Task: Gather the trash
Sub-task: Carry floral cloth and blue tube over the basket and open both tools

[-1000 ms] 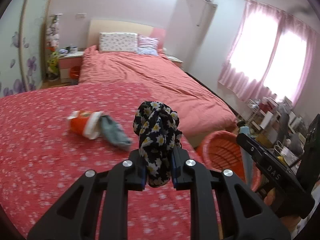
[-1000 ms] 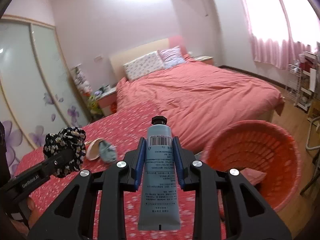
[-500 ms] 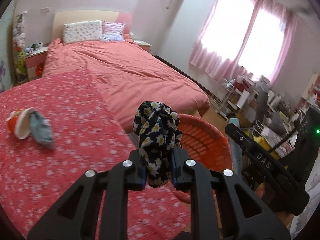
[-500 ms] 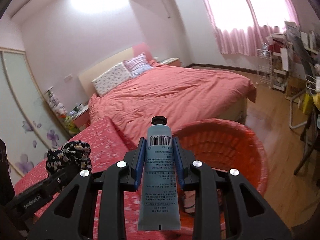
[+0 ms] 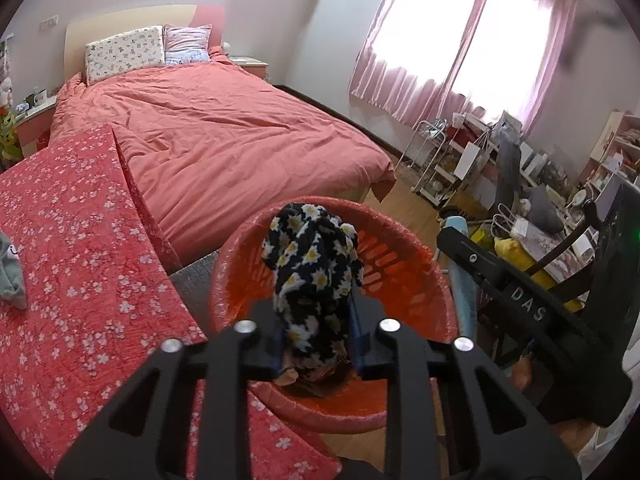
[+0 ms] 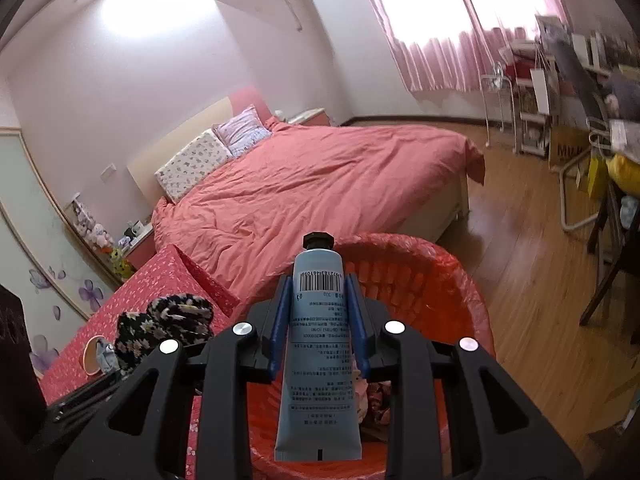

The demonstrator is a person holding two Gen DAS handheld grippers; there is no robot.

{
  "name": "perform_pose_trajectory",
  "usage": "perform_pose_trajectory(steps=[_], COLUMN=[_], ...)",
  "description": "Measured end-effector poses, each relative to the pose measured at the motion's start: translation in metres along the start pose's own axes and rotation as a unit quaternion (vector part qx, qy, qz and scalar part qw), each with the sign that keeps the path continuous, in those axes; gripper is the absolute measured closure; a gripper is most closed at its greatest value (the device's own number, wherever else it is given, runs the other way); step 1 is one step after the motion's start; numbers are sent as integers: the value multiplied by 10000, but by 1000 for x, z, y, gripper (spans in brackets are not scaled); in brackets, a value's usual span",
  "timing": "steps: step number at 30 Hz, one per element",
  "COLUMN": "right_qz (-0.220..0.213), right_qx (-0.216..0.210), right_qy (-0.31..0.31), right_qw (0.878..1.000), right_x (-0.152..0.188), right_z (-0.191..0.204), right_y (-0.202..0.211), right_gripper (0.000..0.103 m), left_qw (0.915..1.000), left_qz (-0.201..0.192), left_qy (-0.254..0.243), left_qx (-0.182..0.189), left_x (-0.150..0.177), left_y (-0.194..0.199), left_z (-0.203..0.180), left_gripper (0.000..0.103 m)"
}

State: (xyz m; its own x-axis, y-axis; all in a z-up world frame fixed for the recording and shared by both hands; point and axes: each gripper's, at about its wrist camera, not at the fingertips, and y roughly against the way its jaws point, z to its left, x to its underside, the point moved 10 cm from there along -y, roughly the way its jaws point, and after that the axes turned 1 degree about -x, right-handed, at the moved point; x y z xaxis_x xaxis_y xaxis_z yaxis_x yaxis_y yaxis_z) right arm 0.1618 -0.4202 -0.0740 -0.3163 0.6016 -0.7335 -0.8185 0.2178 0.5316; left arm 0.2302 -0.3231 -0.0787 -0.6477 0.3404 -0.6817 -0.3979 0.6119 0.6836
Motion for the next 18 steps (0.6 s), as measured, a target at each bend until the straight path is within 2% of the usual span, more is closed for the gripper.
perform_pose_trajectory(steps=[4,6,8,18], right_qz=[168,240,238,299], right_qx=[63,93,129,212], right_qy=[-178,-203,-199,25], right_qw=[9997,9995,9994,9993], right_x=[4,7,9,13], right_z=[-10,-13,-14,-5], right_y=[-7,-9,-8,-7], right_gripper=[74,66,59,58], left_qw=[9998,9996,9992,9950], left_qz=[133,160,160,30], left_qy=[20,34,32,98], left_qx=[-168,-249,-371,-992], left_x=[5,7,10,18], left_y=[-13,-15,-13,16], left_z=[6,12,20,77], left_gripper=[58,52,49,43])
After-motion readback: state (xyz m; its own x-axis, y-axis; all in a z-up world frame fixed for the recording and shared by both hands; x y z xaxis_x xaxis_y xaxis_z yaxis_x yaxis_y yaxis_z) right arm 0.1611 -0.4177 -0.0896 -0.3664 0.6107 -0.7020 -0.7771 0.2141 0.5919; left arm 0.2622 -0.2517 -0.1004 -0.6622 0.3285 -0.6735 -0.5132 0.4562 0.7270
